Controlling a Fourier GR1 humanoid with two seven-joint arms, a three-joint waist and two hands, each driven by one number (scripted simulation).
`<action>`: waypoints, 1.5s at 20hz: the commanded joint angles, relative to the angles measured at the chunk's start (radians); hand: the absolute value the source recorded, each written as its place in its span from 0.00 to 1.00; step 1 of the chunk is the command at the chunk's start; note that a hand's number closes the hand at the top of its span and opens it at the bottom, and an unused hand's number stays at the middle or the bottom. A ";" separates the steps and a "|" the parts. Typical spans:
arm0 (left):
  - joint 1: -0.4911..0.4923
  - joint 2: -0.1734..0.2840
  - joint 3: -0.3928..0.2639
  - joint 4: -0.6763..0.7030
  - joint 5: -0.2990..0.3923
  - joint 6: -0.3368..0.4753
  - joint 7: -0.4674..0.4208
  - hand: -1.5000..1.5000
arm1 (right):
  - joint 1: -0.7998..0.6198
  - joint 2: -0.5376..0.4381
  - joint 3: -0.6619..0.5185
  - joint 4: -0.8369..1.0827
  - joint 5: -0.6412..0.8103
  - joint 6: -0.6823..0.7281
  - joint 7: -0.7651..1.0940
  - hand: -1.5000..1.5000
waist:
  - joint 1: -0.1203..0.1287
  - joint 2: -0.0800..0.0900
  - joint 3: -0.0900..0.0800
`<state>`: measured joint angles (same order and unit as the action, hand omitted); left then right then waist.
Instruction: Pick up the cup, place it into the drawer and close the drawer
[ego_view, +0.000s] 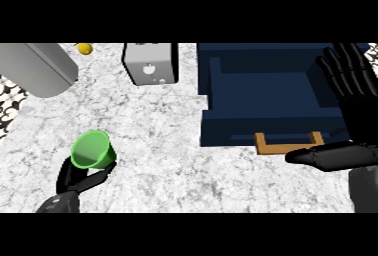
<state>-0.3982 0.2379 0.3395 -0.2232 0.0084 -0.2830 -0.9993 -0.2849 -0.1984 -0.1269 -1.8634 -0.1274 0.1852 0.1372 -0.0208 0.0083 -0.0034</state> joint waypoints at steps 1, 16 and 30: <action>0.004 -0.026 -0.008 -0.049 -0.015 0.014 -0.198 1.00 | 0.003 -0.018 -0.004 -0.004 -0.001 0.018 0.000 0.00 | -0.003 0.001 -0.001; -0.111 -0.106 0.055 -0.130 0.045 0.104 -0.240 1.00 | -0.022 -0.013 -0.016 0.071 0.010 0.015 -0.044 0.00 | 0.009 -0.002 0.001; -0.408 -0.206 -0.100 -0.465 0.029 0.185 0.239 1.00 | 0.057 -0.004 -0.016 -0.004 0.016 0.007 -0.025 0.00 | 0.024 -0.017 0.005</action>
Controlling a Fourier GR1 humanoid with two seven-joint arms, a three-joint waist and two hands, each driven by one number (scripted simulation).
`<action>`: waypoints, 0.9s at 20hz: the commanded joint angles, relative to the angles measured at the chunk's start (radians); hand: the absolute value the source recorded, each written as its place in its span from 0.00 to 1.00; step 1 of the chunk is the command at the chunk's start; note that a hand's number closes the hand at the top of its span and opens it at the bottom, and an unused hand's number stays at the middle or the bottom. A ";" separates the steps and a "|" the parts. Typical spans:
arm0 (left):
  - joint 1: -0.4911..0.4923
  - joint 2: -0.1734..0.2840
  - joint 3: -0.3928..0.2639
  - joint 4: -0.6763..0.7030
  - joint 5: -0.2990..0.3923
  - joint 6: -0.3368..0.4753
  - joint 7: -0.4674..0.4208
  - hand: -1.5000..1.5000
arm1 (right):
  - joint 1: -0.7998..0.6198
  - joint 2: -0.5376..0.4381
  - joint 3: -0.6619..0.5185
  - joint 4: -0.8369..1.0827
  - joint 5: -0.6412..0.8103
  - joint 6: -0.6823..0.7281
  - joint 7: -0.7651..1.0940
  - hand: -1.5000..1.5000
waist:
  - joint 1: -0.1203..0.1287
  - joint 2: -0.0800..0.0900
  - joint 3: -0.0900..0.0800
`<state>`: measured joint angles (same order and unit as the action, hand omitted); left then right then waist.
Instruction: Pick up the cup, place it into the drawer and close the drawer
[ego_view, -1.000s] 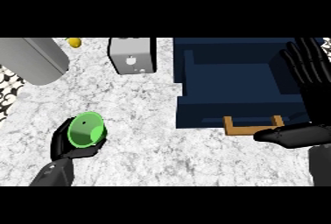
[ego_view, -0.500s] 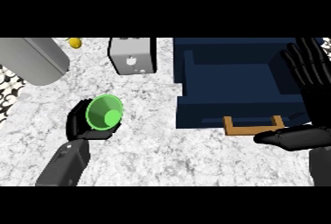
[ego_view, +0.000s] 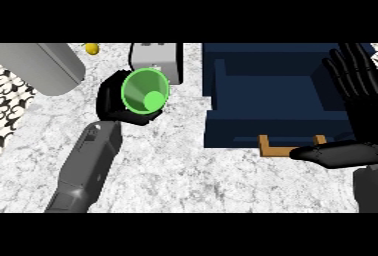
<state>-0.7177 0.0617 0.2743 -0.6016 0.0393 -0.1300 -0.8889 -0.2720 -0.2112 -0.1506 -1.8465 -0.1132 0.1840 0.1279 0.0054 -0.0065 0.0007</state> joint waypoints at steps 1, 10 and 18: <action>-0.090 -0.059 -0.047 -0.121 0.010 0.031 0.162 1.00 | 0.090 0.005 -0.005 -0.055 0.000 0.007 -0.016 0.00 | -0.004 -0.005 0.001; -0.273 -0.061 -0.241 -0.280 0.078 0.242 0.483 1.00 | 0.004 -0.016 -0.032 0.009 -0.005 0.004 -0.015 0.00 | -0.010 0.002 0.000; -0.563 -0.062 -0.294 0.018 0.142 0.409 0.623 1.00 | 0.026 0.009 -0.012 0.046 -0.009 0.025 -0.079 0.00 | -0.051 0.015 0.000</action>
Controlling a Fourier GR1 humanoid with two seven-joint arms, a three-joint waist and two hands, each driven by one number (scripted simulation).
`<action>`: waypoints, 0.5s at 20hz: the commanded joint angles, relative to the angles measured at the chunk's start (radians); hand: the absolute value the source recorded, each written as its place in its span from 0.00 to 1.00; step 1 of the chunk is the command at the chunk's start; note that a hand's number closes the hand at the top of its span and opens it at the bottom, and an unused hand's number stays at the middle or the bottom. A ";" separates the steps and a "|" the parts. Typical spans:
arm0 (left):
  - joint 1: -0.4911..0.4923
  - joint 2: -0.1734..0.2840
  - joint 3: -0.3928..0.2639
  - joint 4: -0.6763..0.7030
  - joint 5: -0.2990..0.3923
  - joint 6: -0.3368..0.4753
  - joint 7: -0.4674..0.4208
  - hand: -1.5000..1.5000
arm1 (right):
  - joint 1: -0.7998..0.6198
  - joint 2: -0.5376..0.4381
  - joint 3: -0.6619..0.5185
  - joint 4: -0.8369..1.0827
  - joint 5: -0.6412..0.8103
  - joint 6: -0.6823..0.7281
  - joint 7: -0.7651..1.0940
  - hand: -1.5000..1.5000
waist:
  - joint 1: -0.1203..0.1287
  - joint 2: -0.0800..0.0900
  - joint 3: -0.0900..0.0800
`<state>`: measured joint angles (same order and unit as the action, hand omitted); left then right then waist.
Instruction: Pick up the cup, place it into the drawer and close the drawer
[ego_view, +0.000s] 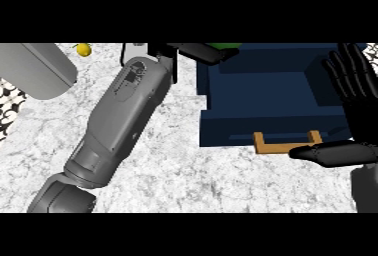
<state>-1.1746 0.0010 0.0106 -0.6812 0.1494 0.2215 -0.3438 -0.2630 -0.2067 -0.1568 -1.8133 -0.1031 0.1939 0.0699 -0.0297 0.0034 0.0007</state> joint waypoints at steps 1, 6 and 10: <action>-0.129 -0.001 -0.049 0.142 0.020 0.093 0.088 1.00 | -0.021 -0.024 -0.007 -0.008 -0.020 0.021 0.028 0.00 | -0.024 0.006 0.000; -0.169 -0.001 -0.161 0.283 0.099 0.151 0.082 1.00 | -0.084 -0.020 -0.012 0.054 -0.033 0.028 -0.011 0.00 | -0.063 0.020 0.001; -0.181 -0.001 -0.205 0.357 0.119 0.099 0.103 1.00 | -0.039 -0.031 -0.005 0.016 -0.047 0.057 0.002 0.00 | -0.101 0.027 0.002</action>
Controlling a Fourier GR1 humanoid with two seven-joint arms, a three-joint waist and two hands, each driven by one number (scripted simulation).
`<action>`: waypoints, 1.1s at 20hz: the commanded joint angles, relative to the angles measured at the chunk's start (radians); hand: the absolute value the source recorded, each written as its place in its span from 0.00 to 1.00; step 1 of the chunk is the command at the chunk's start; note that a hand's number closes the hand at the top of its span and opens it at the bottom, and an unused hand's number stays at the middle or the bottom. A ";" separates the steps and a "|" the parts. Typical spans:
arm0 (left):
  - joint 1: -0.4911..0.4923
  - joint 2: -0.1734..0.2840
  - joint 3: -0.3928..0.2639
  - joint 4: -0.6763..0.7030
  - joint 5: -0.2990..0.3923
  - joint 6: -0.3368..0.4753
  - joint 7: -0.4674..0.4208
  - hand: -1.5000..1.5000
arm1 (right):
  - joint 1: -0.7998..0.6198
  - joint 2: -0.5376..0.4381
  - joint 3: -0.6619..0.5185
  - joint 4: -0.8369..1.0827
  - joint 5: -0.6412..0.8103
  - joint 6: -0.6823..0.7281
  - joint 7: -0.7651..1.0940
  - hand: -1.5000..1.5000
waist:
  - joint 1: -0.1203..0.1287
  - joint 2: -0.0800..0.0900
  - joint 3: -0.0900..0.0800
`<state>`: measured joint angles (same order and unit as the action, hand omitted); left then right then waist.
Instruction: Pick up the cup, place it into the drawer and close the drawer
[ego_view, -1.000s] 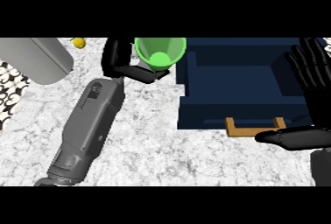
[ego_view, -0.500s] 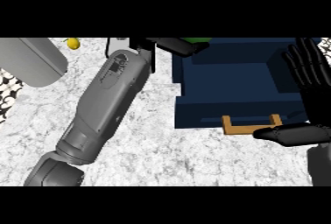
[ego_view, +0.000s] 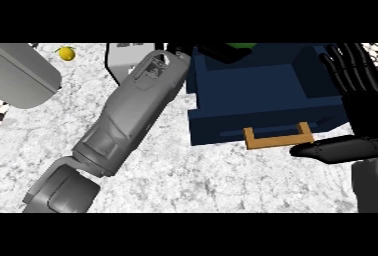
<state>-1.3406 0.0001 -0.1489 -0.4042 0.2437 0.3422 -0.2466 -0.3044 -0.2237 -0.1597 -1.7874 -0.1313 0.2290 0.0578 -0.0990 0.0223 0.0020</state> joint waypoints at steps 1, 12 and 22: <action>-0.009 0.000 -0.094 0.085 0.031 -0.054 0.043 1.00 | -0.036 0.023 0.032 0.007 0.015 -0.011 -0.004 0.00 | -0.026 0.008 0.000; 0.071 0.000 -0.174 0.093 0.116 -0.089 -0.026 0.00 | -0.100 0.008 0.049 0.001 -0.035 0.037 0.022 0.00 | -0.108 0.028 -0.001; 0.097 0.000 -0.121 -0.019 0.317 -0.120 -0.187 0.00 | -0.084 0.018 0.241 0.027 -0.222 0.312 0.070 1.00 | -0.095 0.021 -0.002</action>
<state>-1.2552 0.0000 -0.2871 -0.3863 0.4871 0.2370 -0.3758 -0.4037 -0.1949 0.0193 -1.7693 -0.2993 0.4504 0.0971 -0.2044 0.0499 0.0002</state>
